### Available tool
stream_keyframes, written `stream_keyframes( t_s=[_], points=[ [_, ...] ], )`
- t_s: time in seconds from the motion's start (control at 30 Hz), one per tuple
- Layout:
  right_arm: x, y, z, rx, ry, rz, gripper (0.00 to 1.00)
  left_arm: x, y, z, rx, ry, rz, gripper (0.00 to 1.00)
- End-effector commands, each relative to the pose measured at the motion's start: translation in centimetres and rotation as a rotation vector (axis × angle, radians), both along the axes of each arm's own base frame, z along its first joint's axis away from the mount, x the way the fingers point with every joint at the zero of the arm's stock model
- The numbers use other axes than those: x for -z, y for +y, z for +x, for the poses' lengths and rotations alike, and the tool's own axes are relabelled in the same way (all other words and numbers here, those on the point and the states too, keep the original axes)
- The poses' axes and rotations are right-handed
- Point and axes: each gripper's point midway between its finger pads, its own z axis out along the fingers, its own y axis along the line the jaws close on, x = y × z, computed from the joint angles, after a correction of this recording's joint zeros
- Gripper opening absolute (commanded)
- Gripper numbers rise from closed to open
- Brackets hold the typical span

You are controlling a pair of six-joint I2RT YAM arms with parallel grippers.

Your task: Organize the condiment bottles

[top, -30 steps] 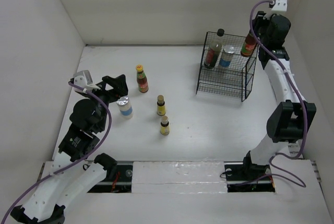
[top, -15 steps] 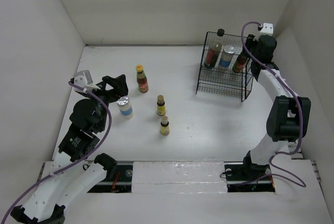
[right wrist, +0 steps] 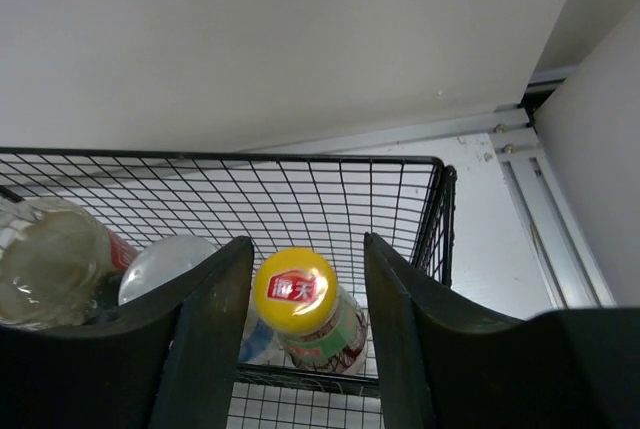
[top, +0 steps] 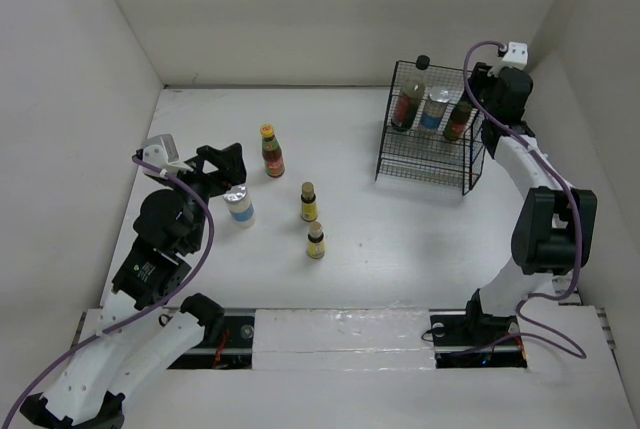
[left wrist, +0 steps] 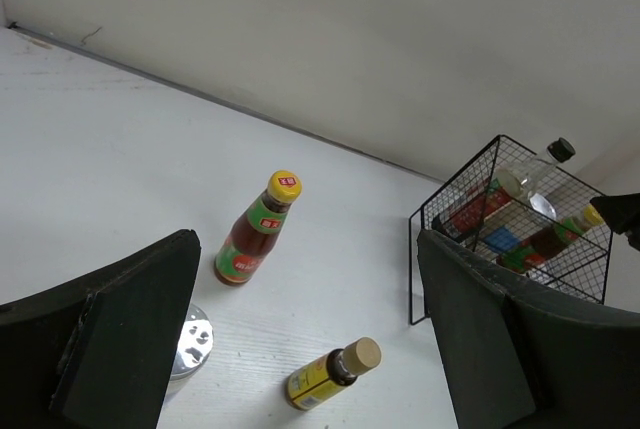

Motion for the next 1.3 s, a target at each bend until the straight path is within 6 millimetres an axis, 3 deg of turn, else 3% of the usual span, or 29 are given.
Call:
stream_keyframes(
  t_s=[0.0,0.23,0.33,0.37,0.43,0.47,0.53,0.57,0.6,0.63,0.67,0.73,0.77,0.83,0.87,0.9,1.03,1.1,1.13,1.27],
  points=[
    [-8.8,-0.4,-0.8,0.012,-0.220,-0.008,0.54,-0.5,-0.2,0.2,0.009,-0.026,0.008,0.86],
    [-13.7,0.6,-3.3,-0.019,-0.300,-0.022,0.63,-0.5,-0.2,0.2,0.009,-0.026,0.008,0.86],
    [-15.5,3.1,-4.6,-0.080,-0.327,-0.028,0.63,-0.5,-0.2,0.2,0.009,-0.026,0.008,0.86],
    [-15.9,5.1,-4.9,-0.136,-0.337,-0.024,0.63,-0.5,0.0,0.2,-0.002,-0.025,0.007,0.86],
    [-15.9,8.1,-5.1,-0.235,-0.338,-0.030,0.44,-0.7,0.3,0.1,-0.014,-0.033,0.002,0.86],
    [-16.3,10.6,-5.5,-0.333,-0.344,-0.028,0.32,-0.7,0.5,0.1,-0.023,-0.032,0.002,0.86],
    [-15.0,17.2,-5.5,-0.524,-0.321,-0.023,0.08,-0.9,0.8,-0.2,-0.035,-0.042,-0.005,0.86],
    [-13.9,19.8,-5.7,-0.610,-0.287,-0.039,0.06,-1.2,1.1,-0.4,-0.045,-0.051,-0.012,0.86],
    [-13.3,24.9,-7.2,-0.761,-0.273,-0.025,0.06,-1.2,1.6,-0.3,-0.070,-0.050,-0.022,0.86],
    [-13.7,27.6,-7.8,-0.841,-0.284,-0.038,0.12,-1.5,1.9,-0.6,-0.081,-0.059,-0.030,0.86],
    [-11.6,30.3,-7.9,-0.919,-0.251,-0.064,0.19,-1.2,1.9,-0.6,-0.081,-0.052,-0.025,0.86],
    [-11.1,36.4,-10.5,-1.078,-0.258,-0.075,0.37,-1.8,2.6,-1.1,-0.100,-0.071,-0.049,0.86],
    [-8.9,38.4,-10.3,-1.115,-0.219,-0.091,0.54,-2.1,2.9,-1.4,-0.109,-0.083,-0.058,0.86],
    [-7.3,42.7,-12.3,-1.234,-0.198,-0.094,0.66,-2.5,3.1,-1.7,-0.109,-0.100,-0.070,0.86],
    [-8.0,44.0,-12.4,-1.263,-0.217,-0.104,0.74,-2.5,3.1,-1.7,-0.109,-0.100,-0.070,0.86],
    [-5.6,45.5,-12.0,-1.287,-0.174,-0.120,0.77,-2.7,3.2,-1.9,-0.109,-0.108,-0.076,0.86],
    [-2.4,49.4,-12.5,-1.347,-0.122,-0.147,0.84,-2.8,3.1,-1.9,-0.099,-0.109,-0.075,0.86],
    [-2.0,50.3,-12.1,-1.347,-0.114,-0.157,0.86,-3.0,3.0,-2.1,-0.090,-0.117,-0.079,0.86],
    [-0.2,50.5,-11.4,-1.336,-0.075,-0.162,0.86,-3.0,2.8,-2.2,-0.079,-0.118,-0.079,0.86],
    [2.0,51.6,-10.3,-1.315,-0.042,-0.171,0.86,-3.0,2.8,-2.2,-0.079,-0.118,-0.078,0.86]
  ],
)
